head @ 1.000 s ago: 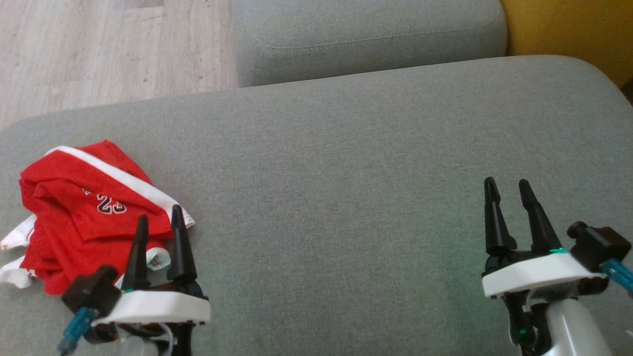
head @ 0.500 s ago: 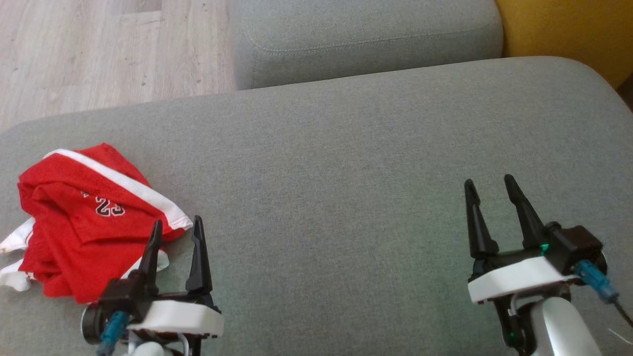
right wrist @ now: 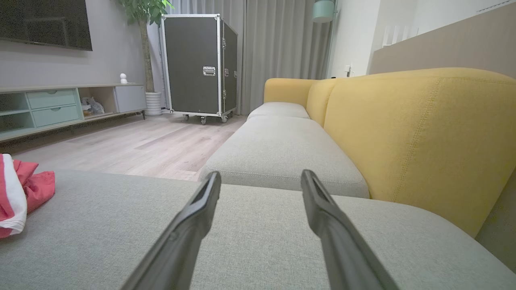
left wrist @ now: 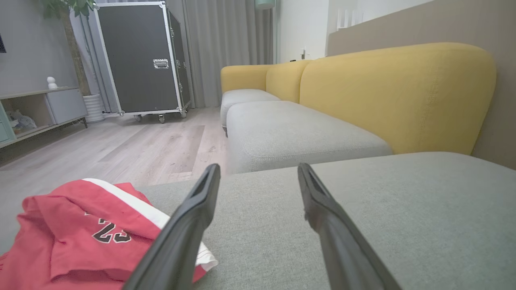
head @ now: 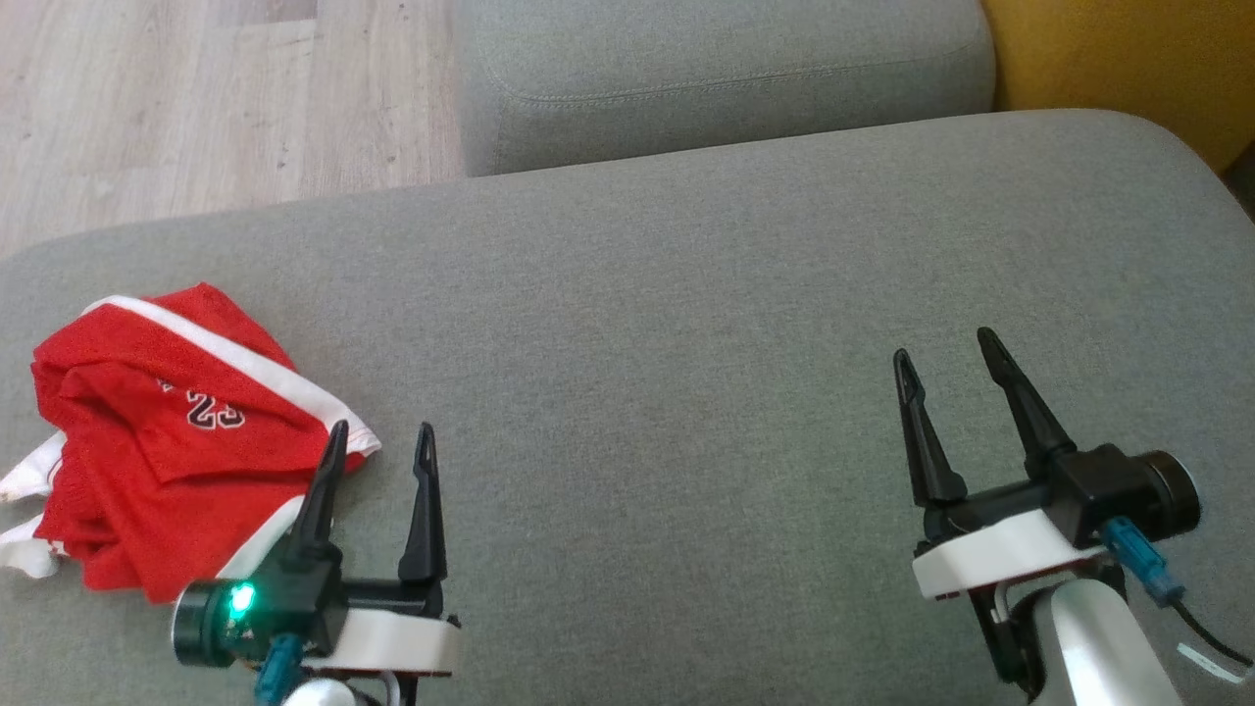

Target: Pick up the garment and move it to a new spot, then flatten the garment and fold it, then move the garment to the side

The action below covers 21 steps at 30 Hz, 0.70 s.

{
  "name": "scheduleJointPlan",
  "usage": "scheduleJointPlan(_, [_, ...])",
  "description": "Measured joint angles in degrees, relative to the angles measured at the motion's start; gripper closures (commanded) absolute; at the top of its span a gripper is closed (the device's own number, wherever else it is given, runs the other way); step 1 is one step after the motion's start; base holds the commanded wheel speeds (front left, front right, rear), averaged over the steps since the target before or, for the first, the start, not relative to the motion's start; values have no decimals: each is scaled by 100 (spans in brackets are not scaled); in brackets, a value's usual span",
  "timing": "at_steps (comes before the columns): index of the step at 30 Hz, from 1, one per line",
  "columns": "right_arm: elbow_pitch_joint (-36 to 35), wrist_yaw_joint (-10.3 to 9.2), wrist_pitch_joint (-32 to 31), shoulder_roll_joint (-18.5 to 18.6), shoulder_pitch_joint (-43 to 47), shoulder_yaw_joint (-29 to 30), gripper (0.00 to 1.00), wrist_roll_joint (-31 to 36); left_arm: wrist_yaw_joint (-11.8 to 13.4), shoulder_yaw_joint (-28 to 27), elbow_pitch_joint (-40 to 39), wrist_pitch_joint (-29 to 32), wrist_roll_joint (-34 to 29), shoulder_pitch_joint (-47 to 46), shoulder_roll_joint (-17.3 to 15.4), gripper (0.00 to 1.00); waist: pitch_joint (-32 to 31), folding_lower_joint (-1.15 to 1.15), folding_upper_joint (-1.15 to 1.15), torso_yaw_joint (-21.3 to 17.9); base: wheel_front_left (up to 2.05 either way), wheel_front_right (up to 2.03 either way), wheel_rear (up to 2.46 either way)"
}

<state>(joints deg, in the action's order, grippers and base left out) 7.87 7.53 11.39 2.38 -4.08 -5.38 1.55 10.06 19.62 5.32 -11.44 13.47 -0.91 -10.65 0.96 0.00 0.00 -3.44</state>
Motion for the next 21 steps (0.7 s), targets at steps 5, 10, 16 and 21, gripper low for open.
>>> scheduleJointPlan(5, [-2,0,75,1,-4,-16,0,-141,-210,-141,-208,-76,235,9,127,0,10,0,0,-3,0,0,0])
scheduleJointPlan(10, [112,0,163,2,1,-48,0,-893,-595,-539,-249,-151,324,135,398,0,18,0,0,-15,0,0,0])
scheduleJointPlan(16, [500,0,282,11,3,-304,0,-1213,-1080,-933,16,-286,92,348,646,0,10,0,0,-47,0,0,0])
scheduleJointPlan(21, [636,0,283,12,2,-335,0,-1163,-1256,-1033,349,-300,-55,366,723,0,-2,0,0,-41,0,0,0])
